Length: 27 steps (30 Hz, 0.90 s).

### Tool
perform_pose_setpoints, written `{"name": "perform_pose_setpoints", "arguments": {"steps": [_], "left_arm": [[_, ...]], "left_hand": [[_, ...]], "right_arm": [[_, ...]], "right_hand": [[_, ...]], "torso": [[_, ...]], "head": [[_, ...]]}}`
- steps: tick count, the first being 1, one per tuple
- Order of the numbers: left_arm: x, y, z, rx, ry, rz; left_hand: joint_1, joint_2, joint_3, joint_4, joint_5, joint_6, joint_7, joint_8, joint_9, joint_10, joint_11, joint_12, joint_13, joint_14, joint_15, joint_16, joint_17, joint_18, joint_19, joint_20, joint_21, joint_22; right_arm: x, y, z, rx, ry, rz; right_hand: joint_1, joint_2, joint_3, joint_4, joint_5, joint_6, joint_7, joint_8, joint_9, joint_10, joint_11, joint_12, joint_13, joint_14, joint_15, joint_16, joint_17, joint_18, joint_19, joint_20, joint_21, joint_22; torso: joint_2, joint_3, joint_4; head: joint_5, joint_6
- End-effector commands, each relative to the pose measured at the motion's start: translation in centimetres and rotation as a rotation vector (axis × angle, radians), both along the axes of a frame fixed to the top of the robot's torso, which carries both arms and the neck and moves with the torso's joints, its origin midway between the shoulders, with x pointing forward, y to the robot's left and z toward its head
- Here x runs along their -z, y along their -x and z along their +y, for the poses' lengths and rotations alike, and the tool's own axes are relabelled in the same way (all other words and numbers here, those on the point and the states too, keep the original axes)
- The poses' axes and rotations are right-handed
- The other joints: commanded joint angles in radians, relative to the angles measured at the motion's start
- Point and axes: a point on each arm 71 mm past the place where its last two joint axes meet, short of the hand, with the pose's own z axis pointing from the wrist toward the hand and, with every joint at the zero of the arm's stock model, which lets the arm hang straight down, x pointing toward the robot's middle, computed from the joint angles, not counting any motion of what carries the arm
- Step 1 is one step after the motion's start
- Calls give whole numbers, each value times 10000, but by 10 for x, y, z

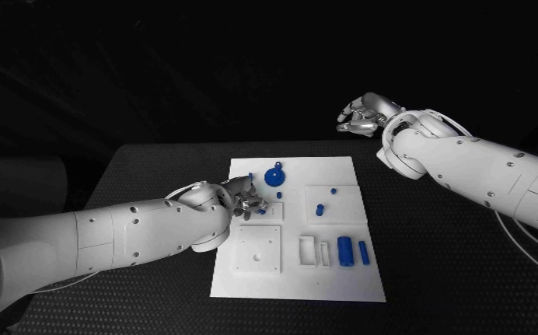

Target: Assemble the parts on the task board

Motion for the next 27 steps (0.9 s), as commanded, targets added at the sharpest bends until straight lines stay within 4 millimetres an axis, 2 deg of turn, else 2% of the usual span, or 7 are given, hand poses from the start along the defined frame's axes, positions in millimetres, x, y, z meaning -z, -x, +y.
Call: {"name": "perform_pose_setpoints", "arguments": {"steps": [1, 7, 10, 12, 27], "left_arm": [[6, 4, -2, 255, -293, 411], [7, 5, -2, 447, -528, 546], [7, 5, -2, 521, -602, 562], [7, 6, -3, 616, -669, 577], [8, 7, -3, 754, -830, 677]], "left_hand": [[29, 125, 48, -5, 27, 1389, -965, 7, 18, -215, -237, 44, -13, 238, -400, 48, -15, 72, 57, -994, 67, 172], [121, -32, 86, -1, -16, 1387, -967, 0, 30, -210, -237, 120, -31, 254, -429, 100, -57, 94, 90, -1008, 100, 166], [228, -134, 81, 109, -411, 1422, -976, 8, 44, -208, -242, 217, -48, 263, -446, 168, -105, 103, 126, -1009, 122, 149], [259, -179, 78, 142, -524, 1434, -974, 9, 48, -214, -241, 250, -58, 257, -446, 190, -125, 103, 126, -1005, 124, 145], [360, -267, -20, 225, -682, 1579, -1018, 85, 96, -163, -275, 536, -16, 300, -446, 439, -141, 109, 163, -996, 225, 171]], "right_arm": [[1, 1, 2, -99, -7, 100], [1, 1, 2, -116, -15, 123], [1, 1, 2, -120, -15, 125], [2, 1, 2, -120, -11, 134], [2, 1, 1, -110, -11, 149]], "right_hand": [[-81, 52, -40, -2, 37, 128, 207, -60, 15, -85, 2, -18, -11, -26, 26, -65, 17, 302, -15, -79, -48, 104], [-87, 55, -43, 3, 40, 130, 206, -60, 15, -85, 1, -17, -12, -27, 26, -66, 18, 302, -15, -78, -49, 105], [-91, 56, -45, 6, 42, 131, 206, -59, 16, -86, 1, -17, -13, -27, 26, -66, 18, 302, -15, -78, -50, 105], [-95, 58, -46, 10, 48, 131, 206, -60, 16, -87, 1, -17, -14, -28, 26, -67, 18, 302, -16, -78, -51, 105], [-133, 73, -56, 39, 120, 139, 204, -58, 20, -89, 0, -13, -20, -29, 24, -71, 22, 302, -17, -76, -57, 109]], "torso": [[-6, -2, 4], [-4, -2, -2], [-6, -6, -2], [-9, -7, -4], [-4, 4, -2]], "head": [[17, 0], [29, -14], [33, -11], [38, -23], [41, -39]]}}
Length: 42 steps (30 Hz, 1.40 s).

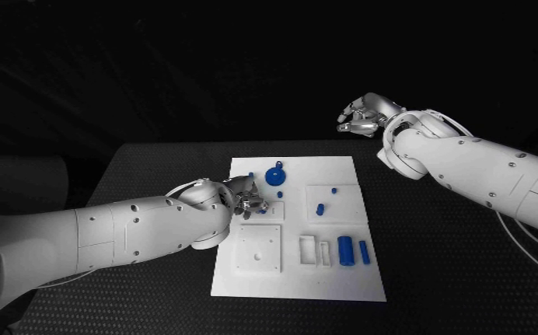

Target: Assemble the parts on the task board

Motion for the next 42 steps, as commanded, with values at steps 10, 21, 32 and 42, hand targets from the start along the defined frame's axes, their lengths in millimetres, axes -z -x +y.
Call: {"name": "perform_pose_setpoints", "arguments": {"steps": [10, 21, 32, 42], "left_arm": [[11, 8, 0, 312, -456, 694], [11, 8, -2, 343, -387, 688], [11, 8, -5, 359, -244, 582], [12, 8, -8, 517, -278, 773]], "left_hand": [[154, 15, 406, 113, -397, 1638, -1040, 110, 39, -204, -258, 343, 53, 296, -391, 336, -46, 126, 18, -954, 136, 190], [-56, 166, 530, 41, -341, 1667, -1053, 162, 57, -222, -268, 492, 50, 286, -382, 452, -85, 126, 1, -937, 212, 195], [-233, -26, 651, 343, -1207, 1644, -1054, 218, 72, -278, -262, 638, -36, 259, -403, 519, -216, 171, 21, -940, 241, 154], [-246, -50, 656, 420, -1274, 1687, -1063, 258, 81, -257, -261, 703, -47, 279, -400, 567, -236, 173, 30, -933, 260, 154]], "right_arm": [[1, 0, 0, -74, 25, 109], [2, 0, 1, -88, 25, 124], [3, 0, 2, -101, 32, 159], [5, 0, 2, -111, 48, 227]], "right_hand": [[-117, 37, -35, 28, 130, 127, 192, -59, 13, -92, -2, -10, -16, -30, 23, -38, 20, 301, -2, -97, -61, 112], [-138, 43, -39, 43, 181, 129, 192, -59, 15, -94, -3, -8, -20, -29, 23, -39, 23, 301, -1, -98, -63, 115], [-156, 58, -40, 58, 255, 143, 187, -53, 20, -94, -7, -4, -26, -28, 19, -42, 26, 301, -1, -99, -67, 117], [-199, 68, -47, 83, 392, 145, 184, -55, 25, -97, -10, 2, -35, -29, 16, -48, 32, 301, 0, -100, -74, 123]], "torso": [[-1, 6, 0], [3, 4, -1], [3, 6, -15], [3, 10, -13]], "head": [[13, -14], [8, 4], [5, -4], [-14, -33]]}}
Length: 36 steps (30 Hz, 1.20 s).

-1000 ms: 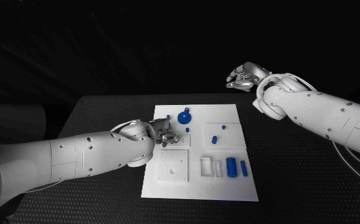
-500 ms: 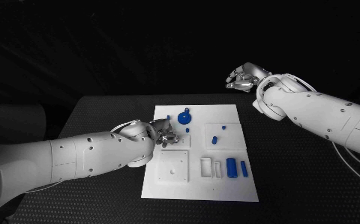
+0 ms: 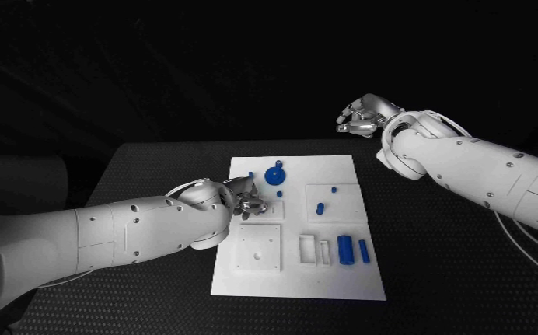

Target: Assemble the parts on the task board

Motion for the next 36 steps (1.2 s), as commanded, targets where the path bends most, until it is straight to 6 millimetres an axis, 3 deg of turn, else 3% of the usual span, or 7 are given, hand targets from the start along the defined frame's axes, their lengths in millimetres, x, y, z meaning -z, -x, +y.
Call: {"name": "perform_pose_setpoints", "arguments": {"steps": [1, 25, 29, 30, 34, 35, 36], "left_arm": [[10, 8, -8, 428, -134, 659], [9, 7, -13, 503, -105, 631], [9, 7, -13, 471, -56, 594], [9, 6, -13, 449, -36, 570], [8, 6, -12, 394, -3, 511], [8, 6, -12, 388, -4, 509], [8, 6, -11, 381, 0, 500]], "left_hand": [[9, -65, -21, 64, -50, 1605, -976, 13, -16, -277, -226, 84, -9, 248, -361, 48, -18, 177, 33, -933, 33, 152], [104, -99, -31, 144, -208, 1674, -1013, 157, 23, -262, -248, 370, -7, 307, -313, 226, -51, 211, 61, -927, 91, 144], [62, -175, -68, 288, -522, 1635, -1011, 187, 25, -306, -250, 427, -57, 301, -304, 221, -109, 222, 61, -919, 78, 122], [42, -235, -86, 373, -857, 1615, -1010, 198, 25, -322, -248, 445, -86, 300, -307, 219, -135, 230, 62, -918, 72, 114], [25, -455, -84, 586, -1190, 1571, -1002, 217, 15, -351, -243, 479, -170, 291, -325, 215, -197, 249, 59, -915, 52, 97], [18, -546, -93, 695, -1512, 1553, -1000, 226, 10, -358, -242, 496, -212, 288, -334, 216, -224, 259, 59, -915, 45, 91], [16, -610, -99, 747, -1630, 1539, -998, 228, 5, -365, -240, 502, -237, 283, -338, 215, -240, 263, 57, -915, 42, 90]], "right_arm": [[1, 0, 1, -85, 43, 115], [4, 0, 0, -85, 52, 198], [5, 0, 0, -74, 56, 208], [5, 0, 0, -72, 57, 212], [6, 1, 0, -79, 59, 240], [6, 1, 0, -78, 59, 242], [6, 1, 0, -79, 61, 247]], "right_hand": [[-108, -25, -20, 56, 71, 116, 185, -55, 17, -75, 11, 3, -13, -29, 16, -49, 16, 301, 0, -61, -37, 117], [-161, 2, -25, 64, 379, 122, 183, -59, 28, -80, 9, 17, -31, -27, 14, -59, 29, 301, 0, -63, -48, 129], [-163, 1, -25, 62, 399, 122, 182, -59, 28, -80, 9, 19, -32, -27, 13, -59, 30, 301, 0, -64, -49, 130], [-163, 1, -25, 62, 405, 123, 182, -59, 29, -79, 9, 19, -33, -26, 13, -59, 30, 301, 0, -64, -49, 130], [-166, 2, -26, 62, 418, 123, 183, -59, 29, -79, 9, 20, -33, -26, 13, -59, 31, 301, 1, -64, -49, 131], [-167, 2, -26, 62, 420, 123, 182, -59, 29, -79, 9, 20, -34, -26, 13, -60, 31, 301, 1, -64, -49, 131], [-167, 3, -26, 62, 422, 123, 182, -59, 29, -79, 9, 20, -34, -26, 13, -60, 31, 301, 1, -64, -49, 131]], "torso": [[-2, 3, -4], [-3, -5, 8], [3, -7, 2], [2, -6, 4], [4, -5, 9], [5, -6, 8], [2, -8, 8]], "head": [[-3, -20], [-43, -7], [-62, -1], [-63, 1], [-84, 16], [-85, 17], [-87, 15]]}}
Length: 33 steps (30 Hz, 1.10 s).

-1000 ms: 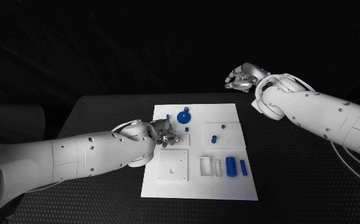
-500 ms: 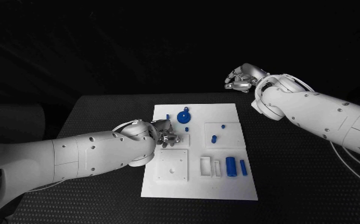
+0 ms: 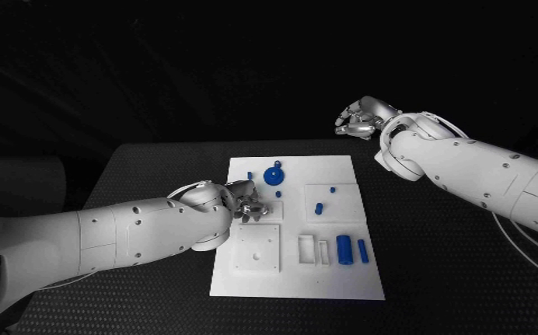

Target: Assemble the parts on the task board

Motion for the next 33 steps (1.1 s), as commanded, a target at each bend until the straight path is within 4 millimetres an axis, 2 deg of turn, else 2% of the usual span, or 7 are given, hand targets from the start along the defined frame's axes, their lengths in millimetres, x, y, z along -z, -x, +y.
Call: {"name": "perform_pose_setpoints", "arguments": {"steps": [1, 8, 22, 33], "left_arm": [[4, 4, -6, 249, 143, 215], [4, 4, -5, 217, 161, 242], [4, 3, -2, 126, 205, 250], [2, 4, -1, 87, 314, 205]], "left_hand": [[-136, -279, -19, 116, -272, 643, -673, 33, -5, -348, -259, 40, -52, 241, -303, 21, -30, 155, 57, -915, 2, 94], [-193, -613, -65, 353, -538, 603, -665, 29, -32, -359, -253, 73, -147, 237, -320, 35, -81, 171, 60, -912, -9, 86], [-201, -844, -80, 556, -719, 575, -655, 17, -66, -367, -245, 109, -230, 224, -333, 45, -129, 188, 57, -912, -23, 79], [-193, -1156, -108, 1006, -1564, 571, -660, 35, -121, -392, -250, 210, -396, 211, -356, 97, -212, 218, 54, -909, -35, 79]], "right_arm": [[1, 0, 0, -74, 30, 94], [3, 1, 0, -83, 34, 132], [4, 1, 0, -86, 47, 173], [6, 1, -1, -77, 53, 213]], "right_hand": [[-88, 5, 1, 35, 36, 122, 183, -59, 13, -82, 6, 20, -10, -26, 13, -60, 14, 302, 1, -100, -49, 134], [-92, 3, -1, 35, 45, 121, 184, -60, 14, -82, 6, 21, -11, -25, 13, -61, 14, 302, 1, -100, -49, 134], [-102, 7, -6, 37, 62, 122, 184, -60, 15, -81, 6, 24, -13, -25, 14, -62, 16, 302, 3, -100, -49, 136], [-108, 7, -11, 36, 68, 121, 184, -61, 16, -80, 6, 26, -14, -24, 14, -62, 17, 302, 3, -100, -49, 137]], "torso": [[-1, -5, 3], [0, -3, 6], [-4, -2, 6], [-6, 0, 3]], "head": [[-13, 3], [-27, 6], [-39, -20], [-55, -24]]}}
